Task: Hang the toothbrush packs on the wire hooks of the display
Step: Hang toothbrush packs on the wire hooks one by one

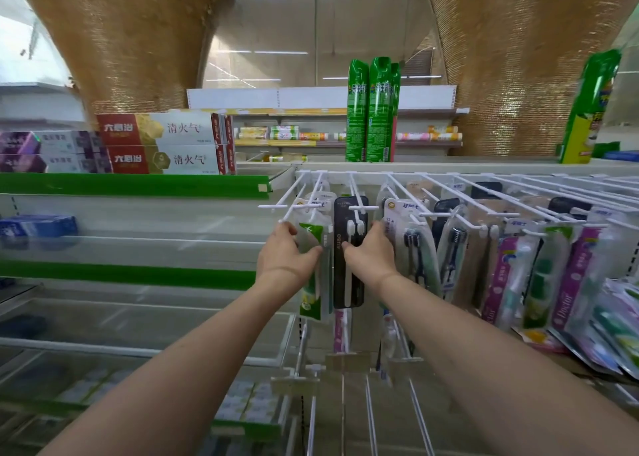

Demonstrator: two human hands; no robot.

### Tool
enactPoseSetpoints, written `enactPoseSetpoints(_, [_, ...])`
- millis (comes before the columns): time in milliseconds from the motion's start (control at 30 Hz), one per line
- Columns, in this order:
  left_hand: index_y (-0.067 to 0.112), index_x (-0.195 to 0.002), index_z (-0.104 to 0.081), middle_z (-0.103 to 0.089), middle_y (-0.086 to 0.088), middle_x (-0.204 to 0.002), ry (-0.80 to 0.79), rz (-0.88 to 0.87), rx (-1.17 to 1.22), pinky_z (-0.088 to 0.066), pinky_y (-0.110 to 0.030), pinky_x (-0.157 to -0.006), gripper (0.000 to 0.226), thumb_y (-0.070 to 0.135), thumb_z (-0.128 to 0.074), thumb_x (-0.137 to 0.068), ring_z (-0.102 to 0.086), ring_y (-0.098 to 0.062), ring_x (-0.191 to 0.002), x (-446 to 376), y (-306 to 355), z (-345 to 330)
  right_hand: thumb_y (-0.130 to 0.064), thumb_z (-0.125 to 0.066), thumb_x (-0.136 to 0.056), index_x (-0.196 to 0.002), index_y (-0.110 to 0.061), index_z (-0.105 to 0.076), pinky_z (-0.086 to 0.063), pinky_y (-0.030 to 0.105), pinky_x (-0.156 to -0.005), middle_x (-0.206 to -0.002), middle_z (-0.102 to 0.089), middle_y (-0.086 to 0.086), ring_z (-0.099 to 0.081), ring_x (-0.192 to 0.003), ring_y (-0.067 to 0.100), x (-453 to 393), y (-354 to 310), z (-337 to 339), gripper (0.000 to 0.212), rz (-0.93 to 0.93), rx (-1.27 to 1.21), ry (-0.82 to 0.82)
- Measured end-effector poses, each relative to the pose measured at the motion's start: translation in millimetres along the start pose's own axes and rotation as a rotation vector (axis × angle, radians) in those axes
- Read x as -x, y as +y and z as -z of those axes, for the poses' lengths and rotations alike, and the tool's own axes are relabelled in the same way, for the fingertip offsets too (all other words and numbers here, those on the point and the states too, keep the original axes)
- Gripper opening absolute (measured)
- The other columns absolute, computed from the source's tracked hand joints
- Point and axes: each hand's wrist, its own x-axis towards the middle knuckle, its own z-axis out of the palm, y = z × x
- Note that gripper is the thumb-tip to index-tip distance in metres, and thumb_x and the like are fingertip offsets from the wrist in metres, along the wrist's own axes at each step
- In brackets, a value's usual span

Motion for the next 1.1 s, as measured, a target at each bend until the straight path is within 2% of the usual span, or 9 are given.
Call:
enactPoseSetpoints(100, [0.017, -0.131, -0.048, -0.059, -0.002, -0.112, -0.036, -0.003, 0.063, -0.053, -0.039, -0.087, 0.059, 0.041, -0.079, -0.086, -0.059, -0.023, -0.1, -1, -3, 1, -0.021, -0.069, -0.093, -0.118, -0.015, -0.045, -0.043, 0.034, -0.098, -0.128, -0.059, 0.01, -0.056, -0.121, 0.03, -3, 1, -4, 0.036, -0.024, -0.042, 0.053])
enactPoseSetpoints(200, [0.016, -0.127, -0.049, -0.06, 0.0, -0.106, -0.087, -0.006, 0.073, -0.054, -0.043, -0.092, 0.059, 0.04, -0.082, -0.085, -0.061, -0.024, -0.1, -1, -7, 2, -0.027, -0.073, -0.091, -0.109, -0.014, -0.055, -0.044, 0.03, -0.091, -0.117, -0.063, 0.005, -0.059, -0.111, 0.025, -4, 4, -7, 0.029, -0.01, -0.035, 0.062])
enactPoseSetpoints(333, [0.015, -0.127, -0.052, -0.068, -0.009, -0.117, -0.16, 0.018, 0.074, -0.056, -0.046, -0.096, 0.063, 0.041, -0.086, -0.08, -0.067, -0.03, -0.107, 1, -9, 1, -0.023, -0.069, -0.094, -0.1, -0.011, -0.065, -0.038, 0.024, -0.078, -0.099, -0.063, 0.003, -0.057, -0.093, 0.021, -2, 5, -4, 0.015, 0.029, -0.018, 0.064])
enactPoseSetpoints(533, [0.016, -0.124, -0.058, -0.067, -0.008, -0.12, -0.195, 0.067, 0.099, -0.056, -0.041, -0.094, 0.05, 0.033, -0.083, -0.084, -0.065, -0.028, -0.108, 5, -9, 2, -0.018, -0.063, -0.097, -0.1, -0.014, -0.06, -0.037, 0.025, -0.08, -0.099, -0.059, 0.002, -0.052, -0.092, 0.019, 13, 3, 2, 0.005, 0.038, 0.001, 0.114])
enactPoseSetpoints(733, [0.014, -0.121, -0.06, -0.065, -0.007, -0.113, -0.207, 0.101, 0.182, -0.058, -0.039, -0.087, 0.037, 0.022, -0.078, -0.09, -0.064, -0.026, -0.1, 15, -4, 2, -0.018, -0.065, -0.095, -0.126, -0.013, -0.058, -0.042, 0.026, -0.082, -0.114, -0.065, 0.005, -0.059, -0.096, 0.022, 31, 3, 8, 0.032, 0.011, -0.055, 0.134])
enactPoseSetpoints(833, [0.014, -0.122, -0.06, -0.063, -0.007, -0.115, -0.23, 0.125, 0.271, -0.061, -0.045, -0.091, 0.035, 0.016, -0.076, -0.091, -0.065, -0.027, -0.102, 23, -3, 7, -0.015, -0.064, -0.095, -0.11, -0.018, -0.058, -0.042, 0.024, -0.066, -0.107, -0.066, 0.003, -0.061, -0.09, 0.019, 43, 4, 14, 0.017, 0.065, -0.08, 0.123])
enactPoseSetpoints(900, [0.014, -0.125, -0.059, -0.061, -0.006, -0.117, -0.245, 0.127, 0.32, -0.06, -0.048, -0.093, 0.037, 0.011, -0.074, -0.091, -0.064, -0.029, -0.106, 30, -3, 11, -0.012, -0.063, -0.095, -0.106, -0.02, -0.058, -0.039, 0.022, -0.058, -0.102, -0.066, 0.001, -0.06, -0.085, 0.016, 54, 2, 18, 0.015, 0.091, -0.093, 0.122])
enactPoseSetpoints(1033, [0.013, -0.124, -0.062, -0.065, -0.007, -0.114, -0.211, 0.11, 0.358, -0.06, -0.049, -0.094, 0.038, 0.006, -0.074, -0.089, -0.066, -0.028, -0.105, 42, -5, 16, -0.011, -0.064, -0.095, -0.107, -0.021, -0.058, -0.039, 0.02, -0.059, -0.096, -0.065, -0.005, -0.058, -0.081, 0.011, 73, -1, 24, 0.018, 0.119, -0.111, 0.137])
enactPoseSetpoints(1100, [0.015, -0.123, -0.064, -0.068, -0.006, -0.111, -0.168, 0.09, 0.346, -0.059, -0.046, -0.094, 0.037, 0.006, -0.074, -0.089, -0.067, -0.026, -0.101, 49, -4, 18, -0.01, -0.063, -0.094, -0.109, -0.02, -0.059, -0.044, 0.023, -0.062, -0.094, -0.065, -0.005, -0.06, -0.083, 0.013, 81, -1, 27, 0.018, 0.134, -0.113, 0.138])
